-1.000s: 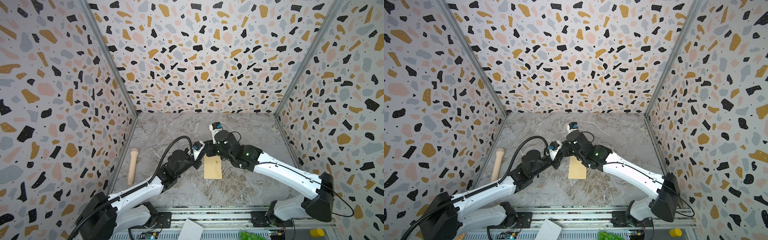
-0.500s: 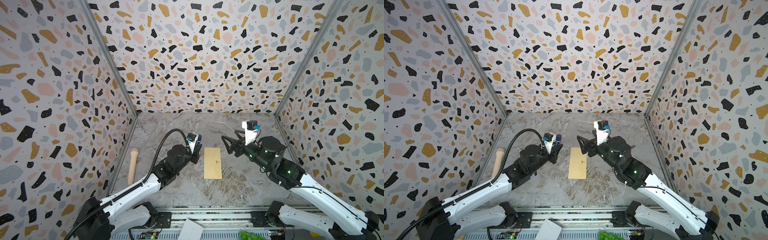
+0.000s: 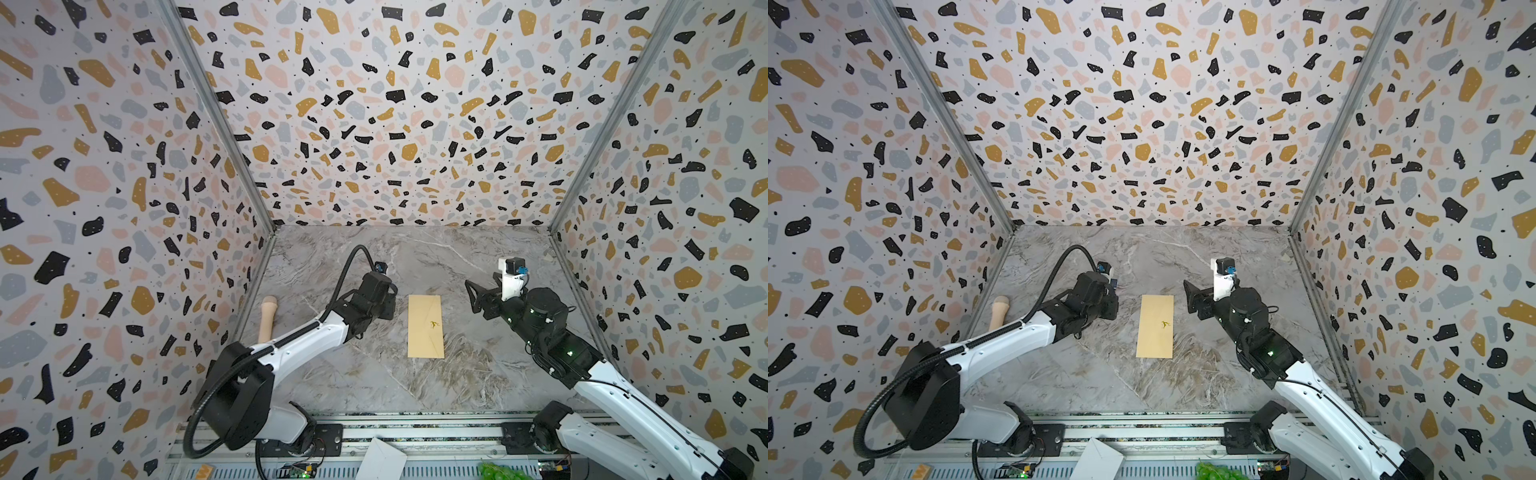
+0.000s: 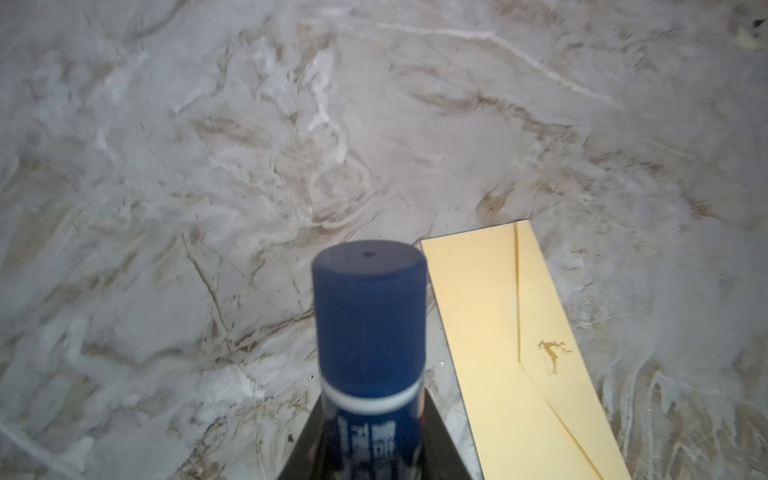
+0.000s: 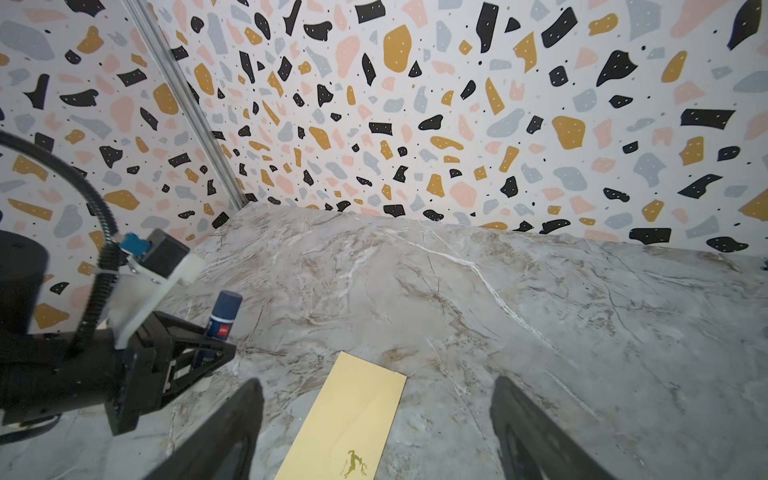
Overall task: Place the letter into the envelope and seal it
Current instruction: 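Lower the capped glue stick with the left gripper onto the table beside the envelope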
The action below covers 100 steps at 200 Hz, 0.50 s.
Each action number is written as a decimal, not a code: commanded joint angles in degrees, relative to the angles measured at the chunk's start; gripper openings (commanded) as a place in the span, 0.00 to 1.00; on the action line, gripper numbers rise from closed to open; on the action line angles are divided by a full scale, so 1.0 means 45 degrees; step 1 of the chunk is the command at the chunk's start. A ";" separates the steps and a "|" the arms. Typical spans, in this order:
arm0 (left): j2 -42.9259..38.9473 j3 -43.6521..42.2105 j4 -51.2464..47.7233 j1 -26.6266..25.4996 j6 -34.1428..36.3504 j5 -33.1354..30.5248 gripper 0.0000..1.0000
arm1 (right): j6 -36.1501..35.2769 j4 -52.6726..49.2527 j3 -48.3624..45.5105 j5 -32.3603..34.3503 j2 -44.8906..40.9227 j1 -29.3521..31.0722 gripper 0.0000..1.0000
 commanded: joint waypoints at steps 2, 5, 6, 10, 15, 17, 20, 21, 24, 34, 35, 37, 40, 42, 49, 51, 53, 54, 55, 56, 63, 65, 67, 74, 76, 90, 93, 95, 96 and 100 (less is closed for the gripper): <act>0.0822 0.0405 0.0022 0.0306 -0.0828 0.0478 0.00 | 0.0263 0.0474 -0.0182 -0.0465 -0.0326 -0.0254 0.86; 0.0958 0.0418 0.0039 0.0312 -0.0838 0.0478 0.00 | 0.0279 0.0488 -0.0194 -0.0481 -0.0313 -0.0268 0.86; 0.0993 0.0419 0.0042 0.0312 -0.0839 0.0479 0.00 | 0.0271 0.0500 -0.0206 -0.0496 -0.0321 -0.0290 0.86; 0.1138 0.0429 0.0054 0.0331 -0.0841 0.0452 0.00 | 0.0298 0.0506 -0.0248 -0.0525 -0.0335 -0.0310 0.86; 0.1323 0.0439 0.0081 0.0342 -0.0859 0.0425 0.00 | 0.0302 0.0508 -0.0274 -0.0549 -0.0347 -0.0346 0.86; 0.1385 0.0439 0.0093 0.0339 -0.0859 0.0421 0.00 | 0.0303 0.0492 -0.0305 -0.0559 -0.0362 -0.0369 0.86; 0.1480 0.0439 0.0119 0.0350 -0.0864 0.0430 0.00 | 0.0291 0.0488 -0.0324 -0.0583 -0.0366 -0.0390 0.86; 0.1518 0.0439 0.0121 0.0361 -0.0862 0.0435 0.00 | 0.0297 0.0481 -0.0329 -0.0586 -0.0367 -0.0390 0.86; 0.1612 0.0429 0.0120 0.0370 -0.0860 0.0456 0.00 | 0.0317 0.0460 -0.0349 -0.0598 -0.0367 -0.0412 0.86; 0.1879 0.0477 0.0123 0.0391 -0.0843 0.0496 0.00 | 0.0342 0.0429 -0.0372 -0.0651 -0.0391 -0.0496 0.86; 0.1893 0.0478 0.0123 0.0391 -0.0842 0.0497 0.00 | 0.0342 0.0432 -0.0373 -0.0659 -0.0389 -0.0502 0.86; 0.1933 0.0478 0.0128 0.0400 -0.0840 0.0498 0.00 | 0.0357 0.0434 -0.0388 -0.0665 -0.0387 -0.0535 0.86; 0.2005 0.0495 0.0141 0.0409 -0.0840 0.0515 0.00 | 0.0369 0.0420 -0.0402 -0.0686 -0.0404 -0.0540 0.86; 0.2054 0.0502 0.0142 0.0410 -0.0840 0.0517 0.00 | 0.0378 0.0401 -0.0410 -0.0687 -0.0406 -0.0555 0.86; 0.2164 0.0498 0.0152 0.0410 -0.0860 0.0537 0.00 | 0.0414 0.0382 -0.0430 -0.0724 -0.0436 -0.0614 0.86; 0.2205 0.0498 0.0159 0.0410 -0.0859 0.0561 0.00 | 0.0414 0.0387 -0.0437 -0.0711 -0.0443 -0.0622 0.86; 0.2240 0.0498 0.0176 0.0410 -0.0859 0.0582 0.00 | 0.0409 0.0393 -0.0448 -0.0722 -0.0445 -0.0634 0.86; 0.2259 0.0488 0.0188 0.0410 -0.0849 0.0589 0.00 | 0.0405 0.0385 -0.0450 -0.0724 -0.0445 -0.0639 0.86; 0.2269 0.0493 0.0195 0.0410 -0.0845 0.0602 0.00 | 0.0413 0.0390 -0.0461 -0.0735 -0.0455 -0.0642 0.86; 0.2273 0.0495 0.0188 0.0410 -0.0842 0.0609 0.00 | 0.0426 0.0383 -0.0466 -0.0740 -0.0460 -0.0643 0.86; 0.2402 0.0498 0.0202 0.0410 -0.0838 0.0671 0.00 | 0.0433 0.0396 -0.0504 -0.0755 -0.0471 -0.0678 0.86; 0.2450 0.0512 0.0201 0.0415 -0.0844 0.0697 0.00 | 0.0428 0.0396 -0.0509 -0.0753 -0.0476 -0.0682 0.86; 0.2482 0.0516 0.0201 0.0426 -0.0841 0.0719 0.00 | 0.0437 0.0415 -0.0520 -0.0757 -0.0492 -0.0712 0.86; 0.2613 0.0517 0.0220 0.0430 -0.0845 0.0783 0.00 | 0.0449 0.0428 -0.0559 -0.0793 -0.0520 -0.0737 0.86; 0.2640 0.0517 0.0220 0.0430 -0.0841 0.0804 0.00 | 0.0452 0.0448 -0.0566 -0.0801 -0.0532 -0.0741 0.86; 0.2905 0.0500 0.0274 0.0430 -0.0908 0.0840 0.00 | 0.0480 0.0464 -0.0627 -0.0866 -0.0560 -0.0815 0.86; 0.2952 0.0498 0.0288 0.0430 -0.0917 0.0848 0.00 | 0.0479 0.0455 -0.0642 -0.0880 -0.0567 -0.0819 0.86; 0.2988 0.0498 0.0296 0.0439 -0.0927 0.0849 0.00 | 0.0479 0.0459 -0.0646 -0.0891 -0.0578 -0.0849 0.86; 0.2995 0.0488 0.0297 0.0444 -0.0932 0.0850 0.00 | 0.0479 0.0457 -0.0647 -0.0887 -0.0580 -0.0854 0.86; 0.3060 0.0480 0.0316 0.0449 -0.0966 0.0850 0.00 | 0.0486 0.0439 -0.0664 -0.0897 -0.0600 -0.0862 0.86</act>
